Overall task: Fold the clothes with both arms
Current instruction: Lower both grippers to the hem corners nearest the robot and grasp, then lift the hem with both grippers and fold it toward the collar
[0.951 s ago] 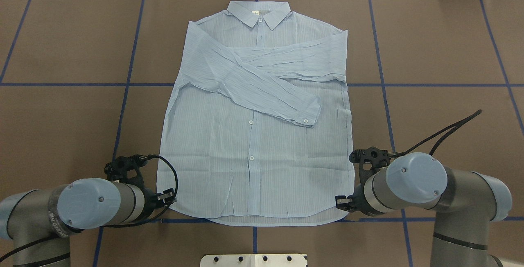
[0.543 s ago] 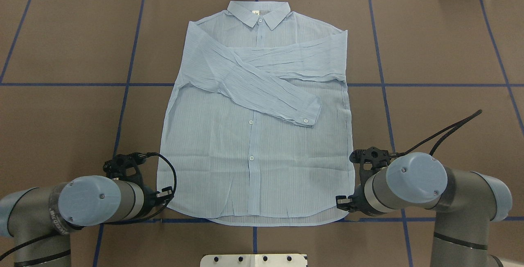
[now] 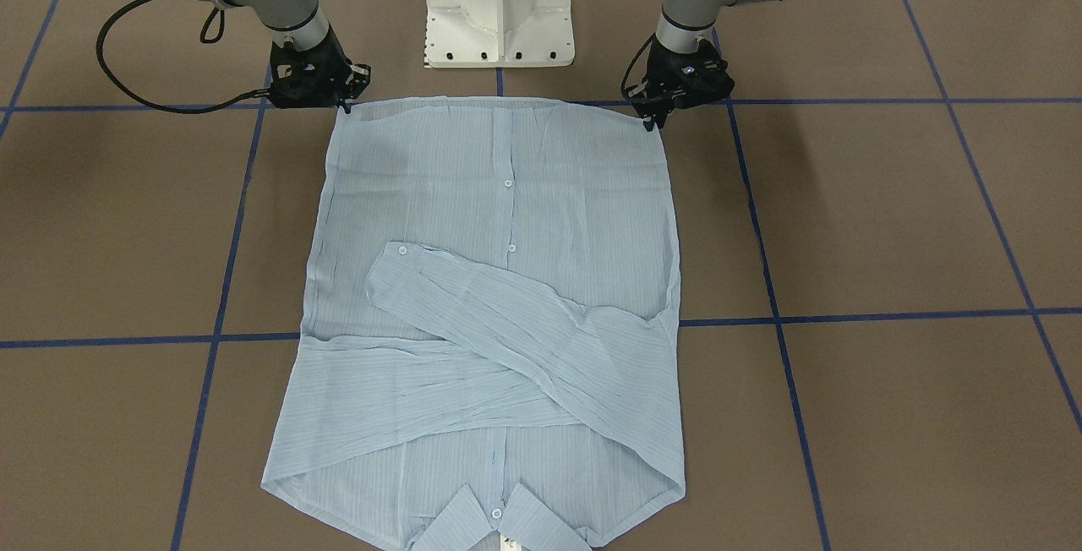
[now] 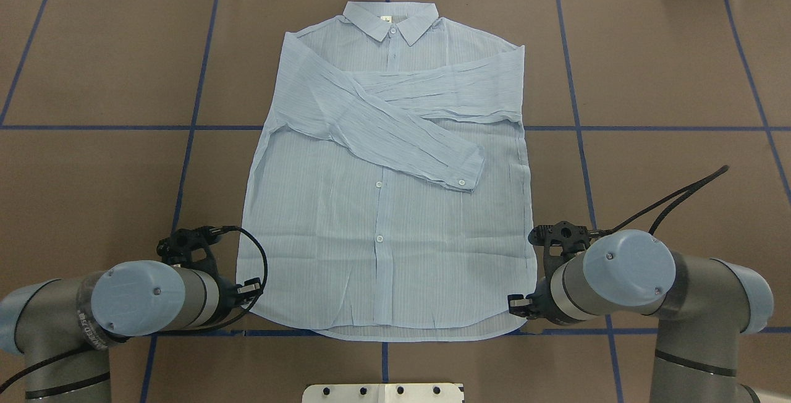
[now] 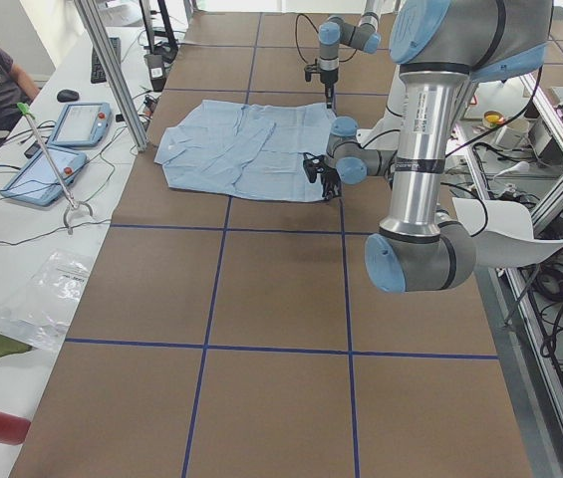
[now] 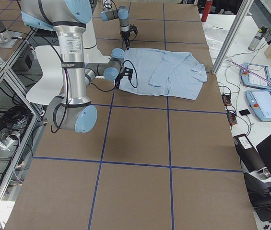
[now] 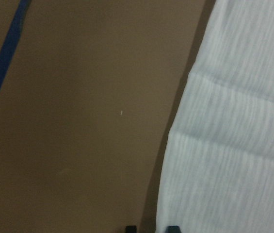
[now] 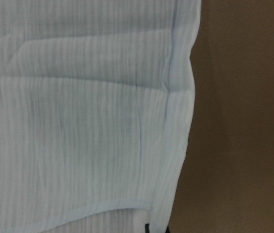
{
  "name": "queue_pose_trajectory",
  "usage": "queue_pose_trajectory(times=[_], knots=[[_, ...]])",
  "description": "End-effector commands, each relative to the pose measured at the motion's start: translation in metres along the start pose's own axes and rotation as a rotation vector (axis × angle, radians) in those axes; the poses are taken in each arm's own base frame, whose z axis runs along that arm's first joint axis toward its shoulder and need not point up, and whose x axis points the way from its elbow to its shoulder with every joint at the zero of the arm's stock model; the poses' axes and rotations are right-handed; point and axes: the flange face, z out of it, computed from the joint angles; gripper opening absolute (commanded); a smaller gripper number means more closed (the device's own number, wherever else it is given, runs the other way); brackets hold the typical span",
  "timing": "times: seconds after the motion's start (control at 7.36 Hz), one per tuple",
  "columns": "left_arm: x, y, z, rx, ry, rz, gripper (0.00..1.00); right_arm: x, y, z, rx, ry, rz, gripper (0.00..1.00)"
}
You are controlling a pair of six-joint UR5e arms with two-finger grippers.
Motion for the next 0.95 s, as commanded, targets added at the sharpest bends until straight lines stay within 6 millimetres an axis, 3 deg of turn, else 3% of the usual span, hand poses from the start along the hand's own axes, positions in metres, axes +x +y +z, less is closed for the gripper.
queue_pose_trajectory(times=[0.0,0.14,0.41,0.54,0.82], knots=[[0.006,0.001,-0.002,-0.003,0.009,0.001,0.07,0.001,-0.001,0.000,0.001,0.001,0.002,0.00],[0.006,0.001,-0.003,-0.004,0.010,0.000,0.00,0.001,-0.001,0.000,0.001,0.003,0.002,0.00],[0.008,-0.015,-0.020,0.015,0.038,-0.016,0.00,0.000,-0.011,-0.018,0.021,-0.027,0.014,0.00],[0.009,-0.032,-0.033,0.034,0.048,-0.025,0.00,0.004,-0.024,-0.028,0.037,-0.032,0.034,0.00],[0.007,-0.067,-0.060,0.030,0.068,0.032,0.00,0.029,-0.068,-0.067,0.004,-0.089,0.111,0.00]])
